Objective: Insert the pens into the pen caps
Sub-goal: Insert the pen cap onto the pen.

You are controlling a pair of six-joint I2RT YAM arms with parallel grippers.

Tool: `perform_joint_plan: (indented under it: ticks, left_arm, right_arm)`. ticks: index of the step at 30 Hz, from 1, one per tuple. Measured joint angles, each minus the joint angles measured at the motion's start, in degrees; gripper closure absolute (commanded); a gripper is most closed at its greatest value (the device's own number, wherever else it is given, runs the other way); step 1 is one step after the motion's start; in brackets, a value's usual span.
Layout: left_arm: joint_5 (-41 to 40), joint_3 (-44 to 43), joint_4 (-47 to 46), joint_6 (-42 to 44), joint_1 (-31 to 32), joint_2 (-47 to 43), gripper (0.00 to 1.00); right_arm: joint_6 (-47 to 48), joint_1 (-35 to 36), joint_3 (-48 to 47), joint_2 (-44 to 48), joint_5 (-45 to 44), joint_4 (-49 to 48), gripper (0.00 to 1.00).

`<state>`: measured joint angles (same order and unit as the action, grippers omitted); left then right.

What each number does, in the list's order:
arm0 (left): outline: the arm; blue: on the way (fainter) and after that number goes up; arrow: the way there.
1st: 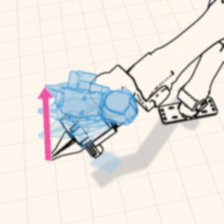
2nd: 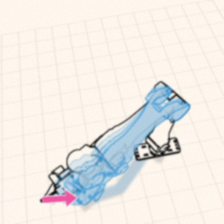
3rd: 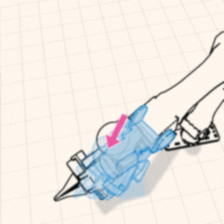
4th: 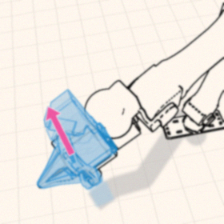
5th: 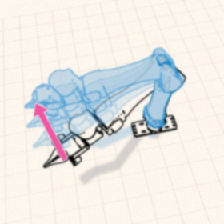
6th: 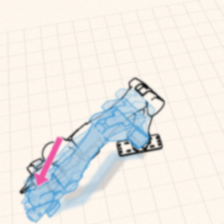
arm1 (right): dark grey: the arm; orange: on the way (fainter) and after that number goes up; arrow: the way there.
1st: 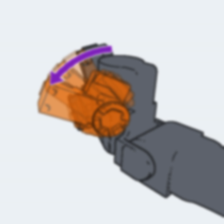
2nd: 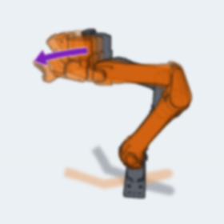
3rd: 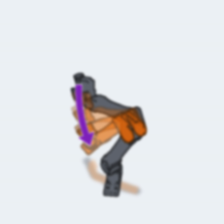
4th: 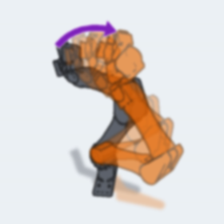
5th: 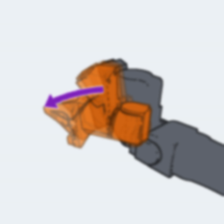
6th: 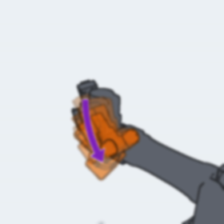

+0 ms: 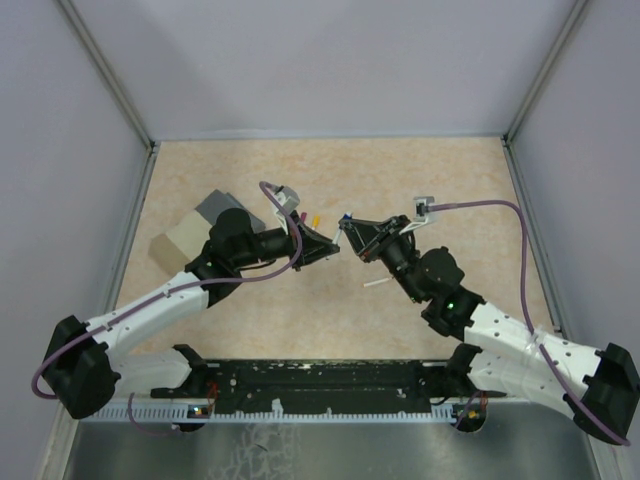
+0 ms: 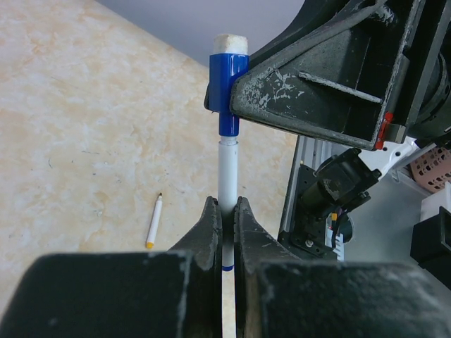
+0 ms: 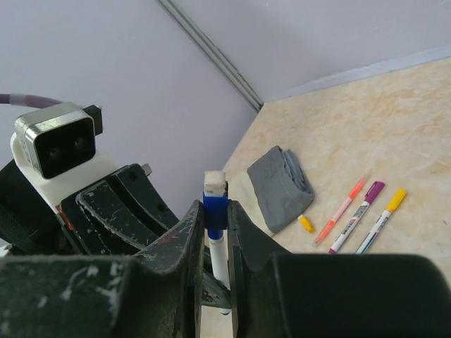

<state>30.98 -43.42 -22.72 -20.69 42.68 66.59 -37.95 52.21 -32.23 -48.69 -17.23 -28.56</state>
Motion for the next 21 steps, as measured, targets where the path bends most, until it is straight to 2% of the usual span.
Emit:
perform_joint_plan:
  ticks: [21]
  left_arm:
    - [-0.09, 0.00, 0.04, 0.00, 0.00, 0.00, 1.00]
  right_arm:
    - [0.44, -0.26, -0.13, 0.22, 1.07, 0.79, 1.00]
